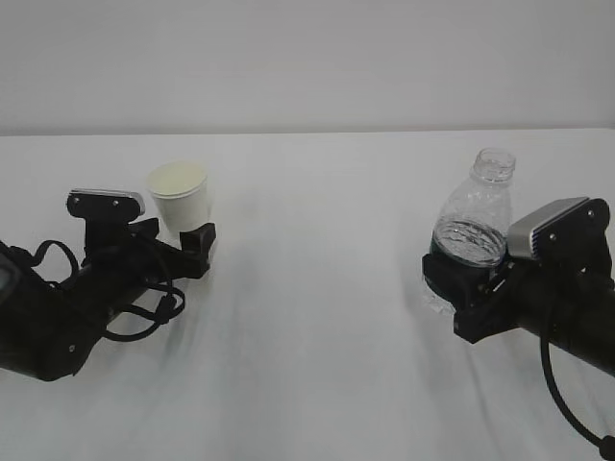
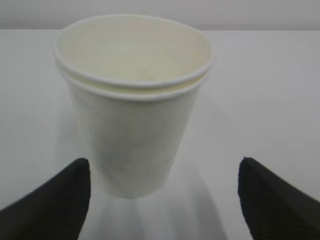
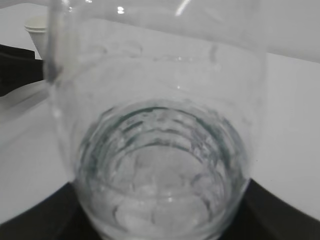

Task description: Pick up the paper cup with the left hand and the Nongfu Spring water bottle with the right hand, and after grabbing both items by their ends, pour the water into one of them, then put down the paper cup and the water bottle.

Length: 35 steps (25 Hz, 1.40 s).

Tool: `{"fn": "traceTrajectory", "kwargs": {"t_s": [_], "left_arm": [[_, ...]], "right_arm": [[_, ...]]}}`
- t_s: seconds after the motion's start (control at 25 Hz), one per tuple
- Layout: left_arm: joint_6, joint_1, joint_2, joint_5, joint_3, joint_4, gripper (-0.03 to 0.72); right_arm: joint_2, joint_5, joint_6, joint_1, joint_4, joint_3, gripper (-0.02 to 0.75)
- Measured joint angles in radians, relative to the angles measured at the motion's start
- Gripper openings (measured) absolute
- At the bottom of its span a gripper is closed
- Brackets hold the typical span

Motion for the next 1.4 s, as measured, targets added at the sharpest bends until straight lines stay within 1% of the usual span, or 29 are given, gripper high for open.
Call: {"fn": "traceTrajectory", "kwargs": {"t_s": [0.16,0.28,0.48,0.8,1.4], "left_arm": [[0.001,0.000,0.023,0.000,-0.036,-0.010,0.689],[0.006,0.002,0.031,0.000,-0.056,-0.045,0.688],[0.008,0.027,0.062,0.000,-0.093,-0.054,0.683],[0.008,0.040,0.090,0.000,-0.150,0.001,0.662],[0.010,0.040,0.139,0.000,-0.238,0.005,0.638]], "right_arm": [[0.000,0.000,0.000,0.000,0.000,0.000,0.449],[0.000,0.000,0.000,0.000,0.000,0.000,0.449],[0.000,0.000,0.000,0.000,0.000,0.000,0.449],[0.000,0.000,0.000,0.000,0.000,0.000,0.449],[0.000,0.002,0.000,0.000,0.000,0.000,0.449]]}}
